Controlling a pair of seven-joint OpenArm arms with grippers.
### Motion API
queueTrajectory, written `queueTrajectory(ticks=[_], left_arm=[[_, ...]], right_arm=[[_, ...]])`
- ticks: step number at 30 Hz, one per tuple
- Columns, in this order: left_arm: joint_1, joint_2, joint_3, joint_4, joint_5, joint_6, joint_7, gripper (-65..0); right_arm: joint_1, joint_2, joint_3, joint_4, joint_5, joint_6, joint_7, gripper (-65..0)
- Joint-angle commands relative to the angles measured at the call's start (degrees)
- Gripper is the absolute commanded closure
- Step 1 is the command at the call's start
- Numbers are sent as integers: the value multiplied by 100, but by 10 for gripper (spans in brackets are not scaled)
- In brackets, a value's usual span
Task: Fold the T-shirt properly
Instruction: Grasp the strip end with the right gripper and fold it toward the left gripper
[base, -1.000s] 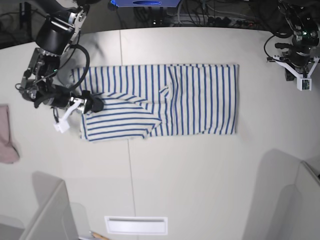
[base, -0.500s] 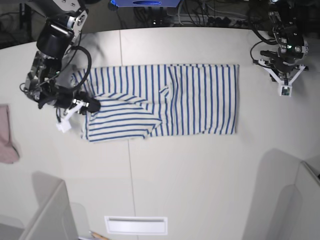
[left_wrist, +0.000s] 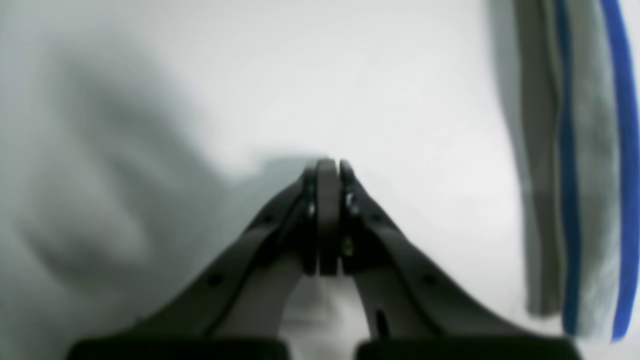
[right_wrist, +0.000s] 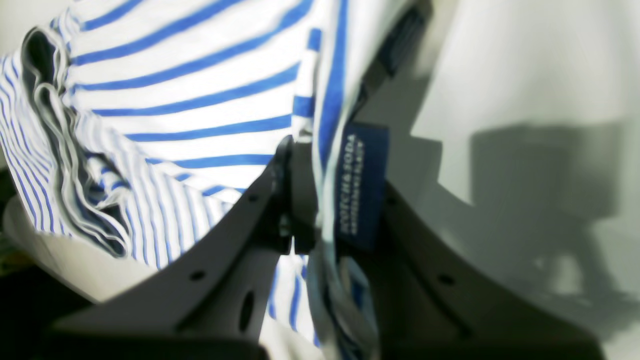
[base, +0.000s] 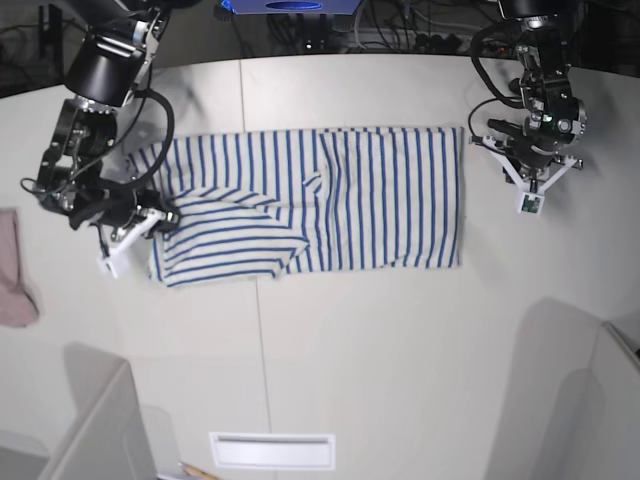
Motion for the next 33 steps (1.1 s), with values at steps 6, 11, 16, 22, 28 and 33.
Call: queueTrajectory(ticks=[6,11,16,22,28,33], left_arm=[[-303,-3,1032,12,-40,569,56,0],[-567,23,1533,-6,-49,666,65,0],[-786,304,1551,12,-49,666,100,0],[-857,454,1885,-6,-40,666,100,0],[-865,436,2070,20,-40,666,100,0],[-830,375,2070,20,-40,666,92,0]], right_arm=[[14,-12,-636,819,223,-368,68,0],[-118,-188,-926,1417,223,-526,68,0],[-233,-496,-944,1927,223,-737,-125,0],[-241,-680,-1260,2332,223,-763,-301,0],[-233,-707,-2008,2332,214,-1335,-195,0],[-197,-707,-2685,2288,223,-1713,183,0]])
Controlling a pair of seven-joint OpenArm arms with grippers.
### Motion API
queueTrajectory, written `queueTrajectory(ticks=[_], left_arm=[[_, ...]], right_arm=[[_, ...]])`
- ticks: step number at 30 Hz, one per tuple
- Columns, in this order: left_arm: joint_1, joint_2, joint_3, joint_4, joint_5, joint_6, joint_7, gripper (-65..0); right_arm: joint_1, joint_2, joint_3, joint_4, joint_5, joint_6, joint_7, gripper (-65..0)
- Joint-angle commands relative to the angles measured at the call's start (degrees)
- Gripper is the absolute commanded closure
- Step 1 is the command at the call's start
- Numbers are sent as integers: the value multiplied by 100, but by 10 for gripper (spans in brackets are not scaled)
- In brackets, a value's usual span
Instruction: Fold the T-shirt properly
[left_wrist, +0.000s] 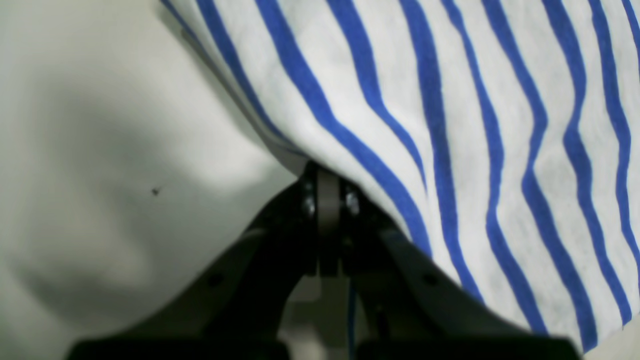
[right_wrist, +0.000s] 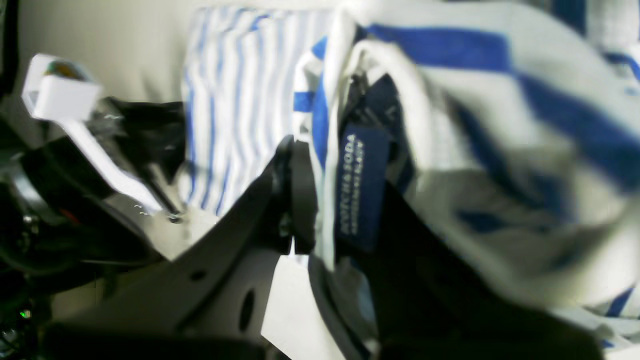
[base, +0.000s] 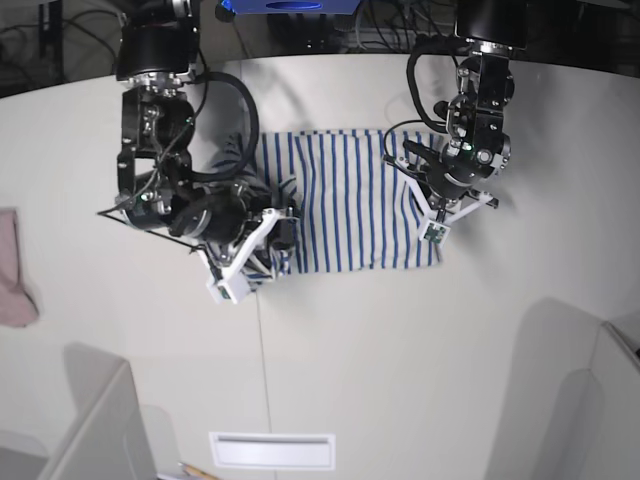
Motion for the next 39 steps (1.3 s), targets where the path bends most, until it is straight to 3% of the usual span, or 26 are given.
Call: queueTrajectory(ticks=[1,7,13,18,28,32,33,35,37,39], left_arm=[[-15,-107,8,110,-66,-47,-79,0],[55,-362,17,110,-66,-47,-70,0],[214,-625,35,224,-66,-47,-70,0],[337,-634,17,233,-66,-47,-61,0],[460,-766,-27,391,-84,-47,-79,0],[838,-836,-792,1007,-119,-73,-61,0],[943,-863,-1020,1130,-119,-73,-61,0],[1075,-872,-1486,1297,-119,-82,-61,0],[1172,-872,-2040,1341,-119,-240,-61,0],[1189,-845,-2638,1323,-119,-627,-61,0]], right_arm=[[126,-12,-128,87,110,-74,163,0],[293,-47,-1007,-116,110,-540,401,0],[460,-530,-1500,-344,83,-935,533,0],[768,-689,-2185,-968,83,-1269,770,0],[882,-706,-2695,-1953,83,-1305,1526,0],[882,-706,-2695,-1962,101,-1305,1464,0],[882,-724,-2695,-1962,110,-1313,1429,-48],[856,-750,-2695,-1935,110,-1313,1412,-258],[794,-785,-2695,-1927,110,-1313,1447,-410],[794,-794,-2713,-1918,110,-1313,1447,-461]])
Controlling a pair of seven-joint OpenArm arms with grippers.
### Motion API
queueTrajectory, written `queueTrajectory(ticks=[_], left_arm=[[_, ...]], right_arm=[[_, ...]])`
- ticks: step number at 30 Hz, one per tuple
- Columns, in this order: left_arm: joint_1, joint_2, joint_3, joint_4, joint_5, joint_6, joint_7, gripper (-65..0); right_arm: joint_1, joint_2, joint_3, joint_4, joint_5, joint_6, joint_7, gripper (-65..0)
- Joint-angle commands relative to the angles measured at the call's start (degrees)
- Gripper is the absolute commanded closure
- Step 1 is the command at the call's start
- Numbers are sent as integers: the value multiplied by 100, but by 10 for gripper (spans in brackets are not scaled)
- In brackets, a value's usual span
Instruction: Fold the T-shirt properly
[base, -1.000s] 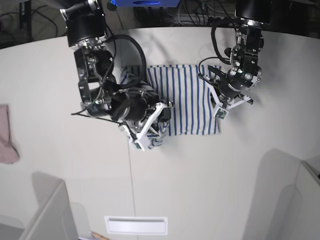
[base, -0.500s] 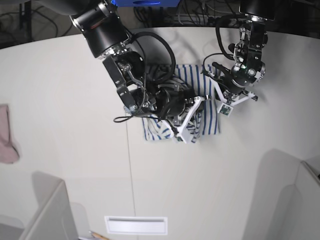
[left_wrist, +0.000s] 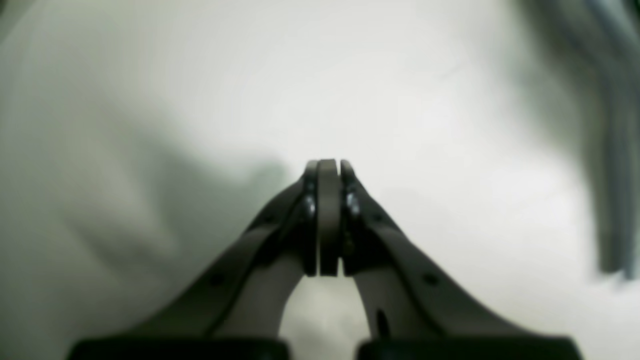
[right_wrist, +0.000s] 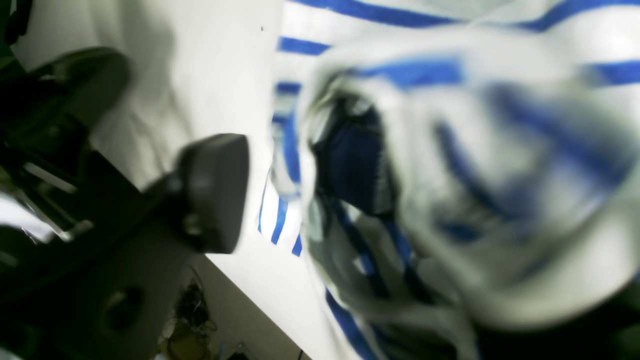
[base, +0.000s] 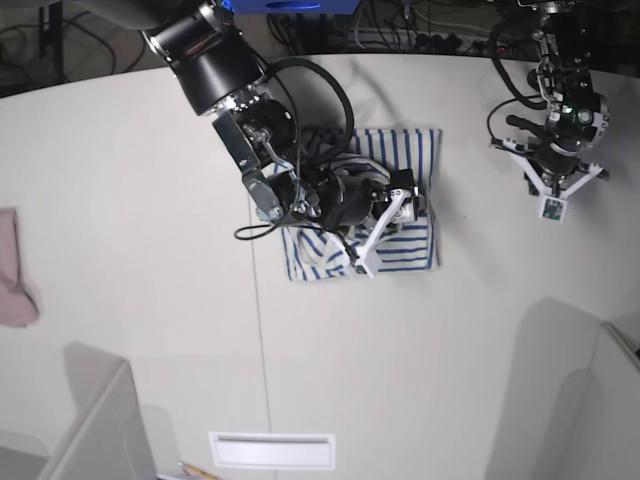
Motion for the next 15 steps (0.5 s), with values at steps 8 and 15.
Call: queueTrajectory(ticks=[8,15], left_arm=[[-78,-56,-1584,71,4,-266,-81,0],[-193,-74,-2191,-509,-5,-266,-90,0]], right_arm=[[525,-84,-1312,-437,75,42,692,-446],[1106,-154,-2842,-402,75,50,1131,-446]])
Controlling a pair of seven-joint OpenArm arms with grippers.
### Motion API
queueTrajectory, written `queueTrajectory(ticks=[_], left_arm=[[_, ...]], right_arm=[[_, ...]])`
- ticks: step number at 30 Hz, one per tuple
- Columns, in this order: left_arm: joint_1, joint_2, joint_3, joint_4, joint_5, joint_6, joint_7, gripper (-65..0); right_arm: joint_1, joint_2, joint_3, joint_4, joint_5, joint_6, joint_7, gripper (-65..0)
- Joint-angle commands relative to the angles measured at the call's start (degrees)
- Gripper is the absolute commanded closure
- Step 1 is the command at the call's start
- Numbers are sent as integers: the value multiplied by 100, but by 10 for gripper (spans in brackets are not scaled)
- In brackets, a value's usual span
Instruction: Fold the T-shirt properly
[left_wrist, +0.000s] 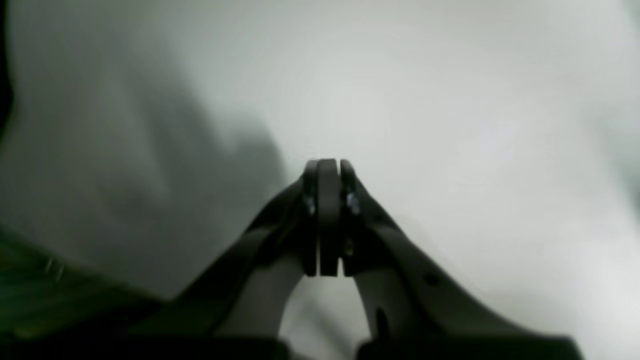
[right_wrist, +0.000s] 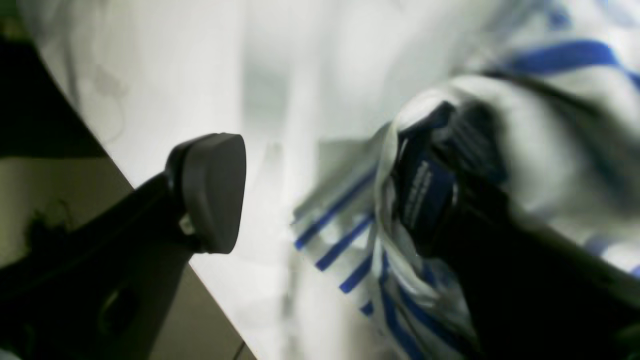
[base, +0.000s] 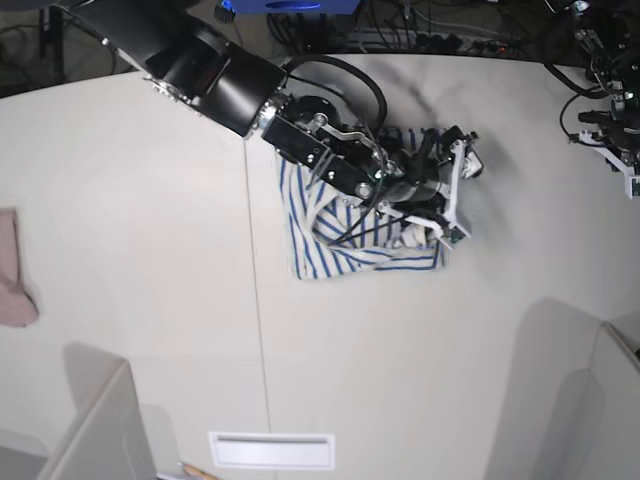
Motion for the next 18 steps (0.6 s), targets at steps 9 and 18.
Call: queueTrajectory(ticks=[9,18], left_arm=[[-119,-120,-181,-515,-44,1,-127,0],[-119,-120,-181,-497,-44,1,-136,0]], right_arm=[[274,6,-339,1202,37,53,-311,-446],[-403,656,874,2108,29,53,-469,-42]])
